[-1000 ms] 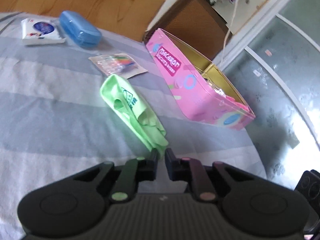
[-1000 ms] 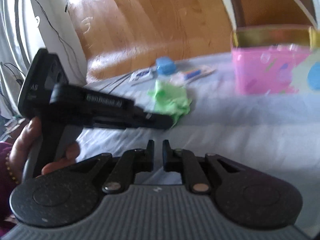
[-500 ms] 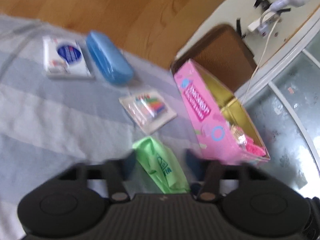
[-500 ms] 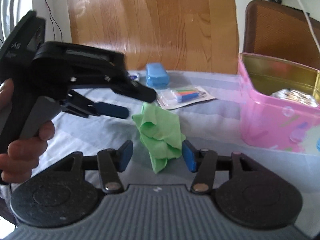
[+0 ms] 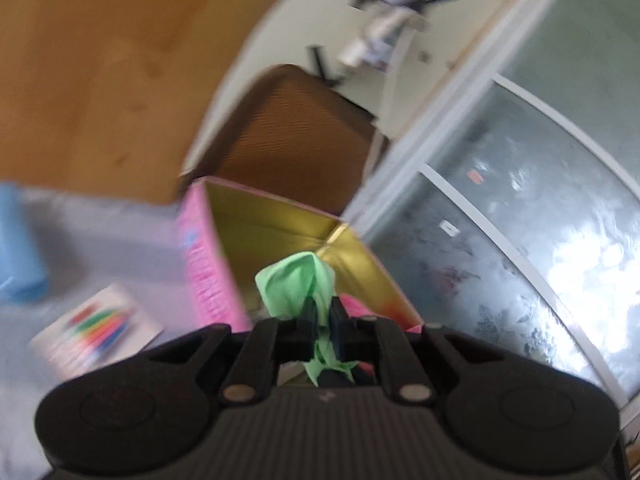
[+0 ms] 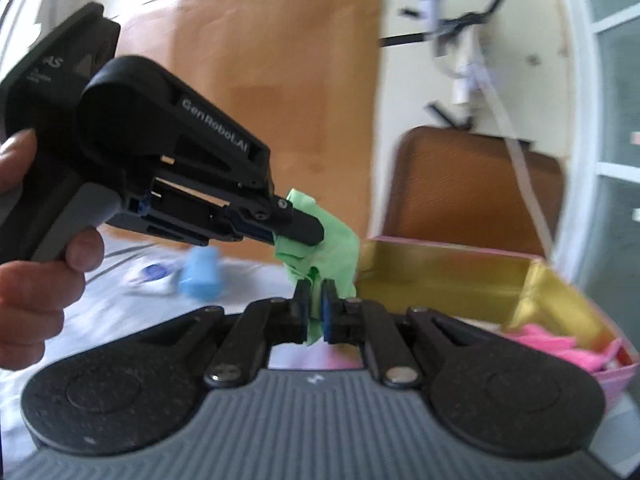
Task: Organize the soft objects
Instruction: 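Carry the green cloth over the pink tin and open the right gripper, then grasp the colored toothbrush card with the right gripper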
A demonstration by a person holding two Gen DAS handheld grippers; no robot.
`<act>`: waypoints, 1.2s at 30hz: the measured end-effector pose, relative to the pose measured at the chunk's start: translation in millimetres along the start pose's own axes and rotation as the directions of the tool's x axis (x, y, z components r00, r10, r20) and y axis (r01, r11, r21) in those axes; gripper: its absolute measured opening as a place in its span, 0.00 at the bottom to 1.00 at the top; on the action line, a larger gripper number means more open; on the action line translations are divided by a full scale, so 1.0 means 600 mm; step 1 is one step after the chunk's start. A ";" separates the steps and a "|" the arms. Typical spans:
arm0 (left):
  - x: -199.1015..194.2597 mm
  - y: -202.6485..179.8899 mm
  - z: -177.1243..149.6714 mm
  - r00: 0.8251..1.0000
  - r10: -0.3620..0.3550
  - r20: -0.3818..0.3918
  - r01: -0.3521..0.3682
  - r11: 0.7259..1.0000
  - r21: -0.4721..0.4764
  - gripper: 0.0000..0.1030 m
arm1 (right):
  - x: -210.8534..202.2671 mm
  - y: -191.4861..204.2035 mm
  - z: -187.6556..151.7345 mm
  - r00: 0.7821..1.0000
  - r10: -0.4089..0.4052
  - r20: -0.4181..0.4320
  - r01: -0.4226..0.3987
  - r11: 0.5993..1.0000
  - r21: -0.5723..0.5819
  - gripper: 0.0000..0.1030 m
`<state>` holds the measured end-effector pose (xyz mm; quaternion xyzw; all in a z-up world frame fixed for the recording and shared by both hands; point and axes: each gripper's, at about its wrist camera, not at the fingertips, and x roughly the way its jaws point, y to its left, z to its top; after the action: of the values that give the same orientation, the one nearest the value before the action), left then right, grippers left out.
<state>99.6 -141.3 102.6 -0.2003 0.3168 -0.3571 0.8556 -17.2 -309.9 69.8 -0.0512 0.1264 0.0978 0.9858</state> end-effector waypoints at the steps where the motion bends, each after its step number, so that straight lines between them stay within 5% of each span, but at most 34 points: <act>1: 0.021 -0.015 0.003 1.000 -0.003 -0.007 0.003 1.000 0.021 0.08 | 0.003 -0.017 -0.001 1.000 -0.031 0.000 0.031 1.000 -0.001 0.09; 5: 0.112 -0.055 0.006 0.999 0.027 -0.045 -0.024 0.997 0.068 0.16 | 0.033 -0.082 -0.009 0.990 -0.138 -0.043 0.139 0.990 0.018 0.13; 7: 0.147 -0.067 0.005 0.993 0.106 -0.047 -0.101 0.990 0.099 0.46 | 0.067 -0.108 -0.019 0.976 -0.193 -0.100 0.195 0.981 0.003 0.18; 12: 0.138 -0.064 -0.011 0.987 0.159 -0.016 -0.155 0.978 0.139 0.48 | 0.048 -0.145 -0.046 0.973 -0.197 -0.122 0.209 0.974 0.092 0.37; 20: -0.014 0.002 -0.082 0.976 0.212 0.051 -0.217 0.963 0.159 0.51 | -0.035 -0.074 -0.057 0.999 -0.051 0.005 0.049 0.981 0.186 0.38; 25: -0.106 0.090 -0.126 0.930 0.363 0.056 -0.367 0.924 0.106 0.52 | -0.024 0.002 -0.044 0.992 0.125 -0.017 -0.121 0.979 0.166 0.38; 32: -0.204 0.213 -0.154 0.815 0.570 0.102 -0.573 0.819 0.004 0.53 | 0.056 0.110 -0.034 0.943 0.280 -0.178 -0.261 0.957 0.124 0.42; 34: -0.219 0.234 -0.163 0.801 0.586 0.122 -0.586 0.809 -0.034 0.55 | 0.096 0.130 -0.028 0.937 0.276 -0.216 -0.257 0.960 0.113 0.47; 36: -0.236 0.254 -0.165 0.820 0.555 0.140 -0.546 0.832 -0.100 0.56 | 0.135 0.142 -0.022 0.934 0.261 -0.245 -0.241 0.964 0.112 0.48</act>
<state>28.3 53.3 1.0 -0.1526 0.2997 -0.0684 0.9393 38.8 -213.8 29.9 -0.0073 0.2628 0.2102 0.9416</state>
